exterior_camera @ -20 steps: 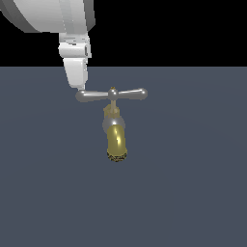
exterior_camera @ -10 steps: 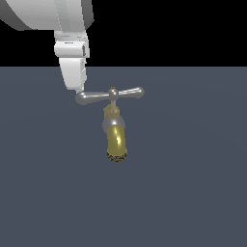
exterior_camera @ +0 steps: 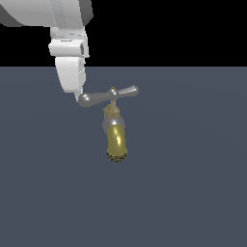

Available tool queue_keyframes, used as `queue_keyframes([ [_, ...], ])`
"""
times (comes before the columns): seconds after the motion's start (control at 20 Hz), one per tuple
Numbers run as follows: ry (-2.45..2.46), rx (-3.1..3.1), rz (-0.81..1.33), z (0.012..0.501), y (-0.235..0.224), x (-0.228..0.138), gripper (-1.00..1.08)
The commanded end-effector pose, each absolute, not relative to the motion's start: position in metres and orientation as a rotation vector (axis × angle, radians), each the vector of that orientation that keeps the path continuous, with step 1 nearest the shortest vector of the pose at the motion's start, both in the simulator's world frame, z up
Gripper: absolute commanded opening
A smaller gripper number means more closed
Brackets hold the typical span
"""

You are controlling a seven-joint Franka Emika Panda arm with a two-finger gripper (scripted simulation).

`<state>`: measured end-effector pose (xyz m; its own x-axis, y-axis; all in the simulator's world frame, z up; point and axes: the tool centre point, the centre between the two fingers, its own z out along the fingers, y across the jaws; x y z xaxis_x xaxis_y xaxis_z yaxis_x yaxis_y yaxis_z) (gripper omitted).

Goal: Turn on the faucet by rotating a designated handle.

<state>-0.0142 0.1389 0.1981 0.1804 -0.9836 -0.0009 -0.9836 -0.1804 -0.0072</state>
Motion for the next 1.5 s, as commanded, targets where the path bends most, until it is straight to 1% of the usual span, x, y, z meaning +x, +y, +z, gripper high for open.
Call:
queue_keyframes([
  [0.0, 2.006, -2.418, 0.0, 0.198, 0.14, -0.027, -1.0],
  [0.1, 2.006, -2.418, 0.0, 0.198, 0.14, -0.03, -1.0],
  [0.15, 2.0, -2.416, -0.005, 0.199, 0.142, -0.025, -1.0],
  [1.35, 2.006, -2.417, 0.0, 0.198, 0.071, -0.088, -1.0],
  [1.4, 2.006, -2.417, 0.0, 0.198, 0.071, -0.088, -1.0],
  [1.45, 1.973, -2.439, -0.003, 0.199, 0.087, -0.086, -1.0],
])
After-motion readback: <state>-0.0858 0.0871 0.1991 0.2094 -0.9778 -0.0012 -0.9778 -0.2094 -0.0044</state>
